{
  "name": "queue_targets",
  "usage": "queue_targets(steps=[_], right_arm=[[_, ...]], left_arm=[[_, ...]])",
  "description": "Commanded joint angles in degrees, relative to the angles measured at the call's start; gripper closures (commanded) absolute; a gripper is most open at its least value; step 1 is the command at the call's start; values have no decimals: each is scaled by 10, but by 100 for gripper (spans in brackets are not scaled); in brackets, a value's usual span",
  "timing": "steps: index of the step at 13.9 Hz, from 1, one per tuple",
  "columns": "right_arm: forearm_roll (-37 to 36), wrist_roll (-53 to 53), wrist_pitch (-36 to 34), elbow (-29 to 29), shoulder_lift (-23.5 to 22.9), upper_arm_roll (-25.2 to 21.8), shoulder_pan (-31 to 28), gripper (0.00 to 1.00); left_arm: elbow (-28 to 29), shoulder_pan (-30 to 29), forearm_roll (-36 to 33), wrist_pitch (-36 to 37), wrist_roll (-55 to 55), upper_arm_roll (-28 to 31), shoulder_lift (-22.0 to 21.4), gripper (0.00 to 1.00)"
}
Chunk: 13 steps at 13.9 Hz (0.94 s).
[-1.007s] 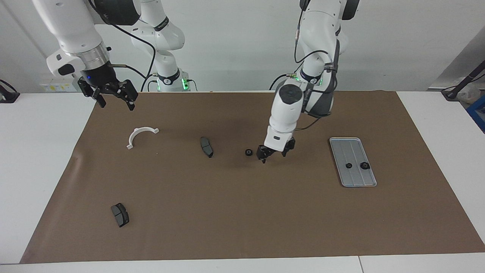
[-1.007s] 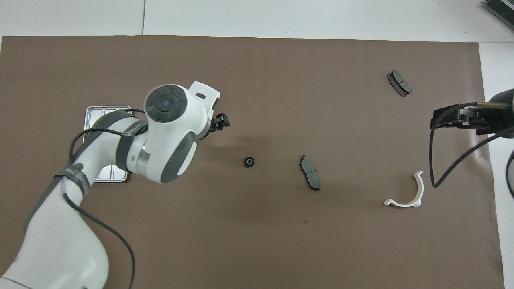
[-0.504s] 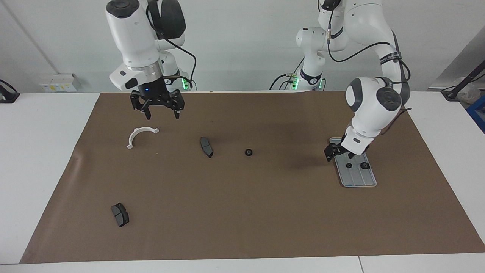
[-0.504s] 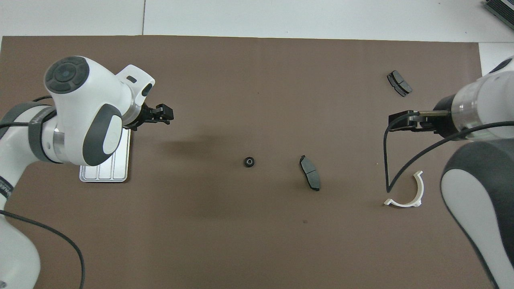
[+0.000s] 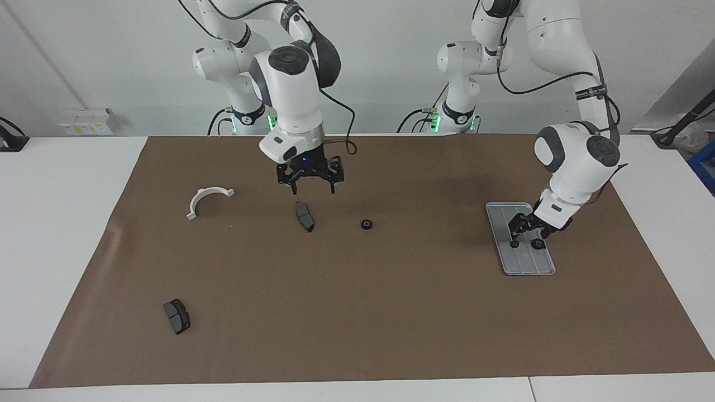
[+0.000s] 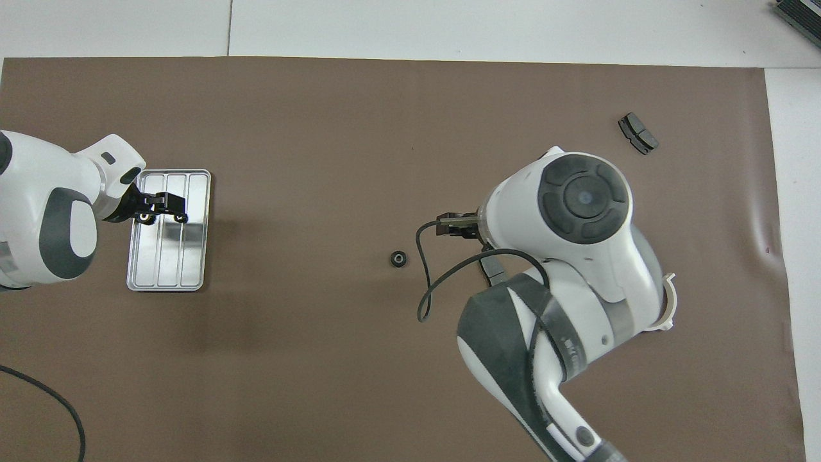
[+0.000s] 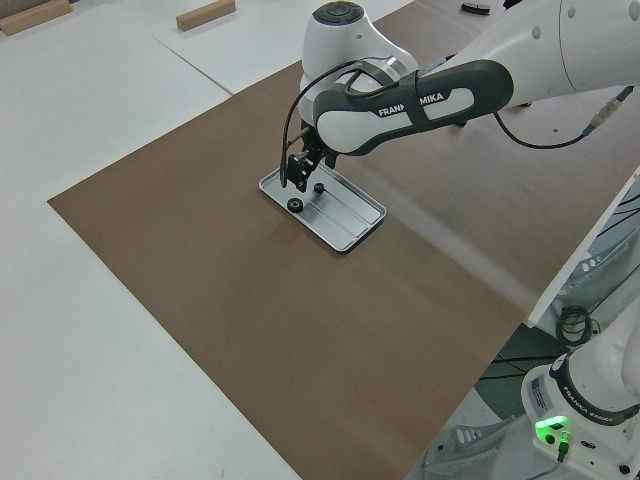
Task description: Place bearing gear from tray to pile
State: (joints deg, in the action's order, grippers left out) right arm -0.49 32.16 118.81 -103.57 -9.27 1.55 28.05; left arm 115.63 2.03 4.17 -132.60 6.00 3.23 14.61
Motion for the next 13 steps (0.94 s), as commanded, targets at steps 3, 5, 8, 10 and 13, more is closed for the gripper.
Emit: queue_targets(steps=[3,5,8,10,13], right_arm=[[-15,54,55,6,-61,-3,58,0],[-15,52,75,-8,-72,-2,67,0],[-18,54,115,-9,-115,-3,92,0],[-20,61,143,-8,-137,-4,96,0],[-56,76,174,-8,-159,-3,91,0]], left_arm=[[41,19,9,-43,-56,0,-13,24],[53,22,9,-56,-57,0,-14,30],[63,23,9,-77,-59,0,-12,36],[72,22,9,-90,-58,0,-11,40],[78,23,9,-93,-58,0,-11,50]])
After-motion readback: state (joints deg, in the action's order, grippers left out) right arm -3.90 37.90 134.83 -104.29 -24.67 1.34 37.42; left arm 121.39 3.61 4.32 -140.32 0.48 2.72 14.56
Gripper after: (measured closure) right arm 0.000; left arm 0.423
